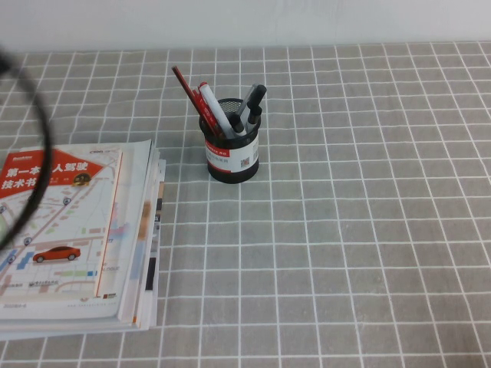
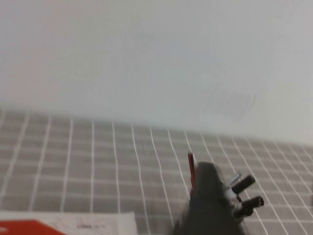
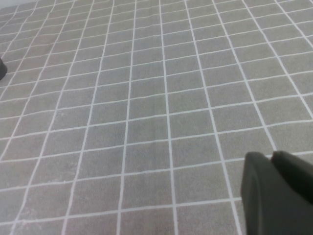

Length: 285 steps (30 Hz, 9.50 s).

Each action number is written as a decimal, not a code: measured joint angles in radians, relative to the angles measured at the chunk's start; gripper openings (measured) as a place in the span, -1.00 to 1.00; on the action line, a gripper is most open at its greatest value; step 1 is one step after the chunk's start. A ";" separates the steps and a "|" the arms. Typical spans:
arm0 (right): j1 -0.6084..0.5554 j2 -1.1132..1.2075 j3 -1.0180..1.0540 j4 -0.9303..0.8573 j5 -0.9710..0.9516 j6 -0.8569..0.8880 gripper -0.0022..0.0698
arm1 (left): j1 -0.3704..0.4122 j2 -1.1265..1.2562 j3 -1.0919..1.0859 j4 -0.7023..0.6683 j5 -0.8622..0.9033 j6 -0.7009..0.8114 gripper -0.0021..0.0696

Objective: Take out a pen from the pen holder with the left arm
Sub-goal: 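Take a marker out of the pen holder and lay it on the table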

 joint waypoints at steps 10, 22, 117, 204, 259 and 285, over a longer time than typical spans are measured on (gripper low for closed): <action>0.000 0.000 0.000 0.000 0.000 0.000 -0.97 | -0.023 0.553 -0.346 -0.370 0.129 0.272 0.91; 0.000 0.000 0.000 0.000 0.000 0.000 -0.97 | -0.030 0.917 -0.483 -0.953 0.099 0.777 0.74; 0.000 0.000 0.000 0.000 0.000 0.000 -0.97 | -0.181 0.790 -0.410 -0.179 0.519 0.189 -0.92; 0.000 0.000 0.000 0.000 0.000 0.000 -0.97 | -0.572 1.014 -0.999 -0.184 0.564 0.485 -0.94; 0.000 0.000 0.000 0.000 0.000 0.000 -0.97 | -0.168 -0.822 0.694 0.504 0.154 -0.437 -0.95; 0.000 0.000 0.000 0.002 0.000 0.000 -0.97 | 0.175 -0.827 0.897 0.350 0.017 -0.171 -0.95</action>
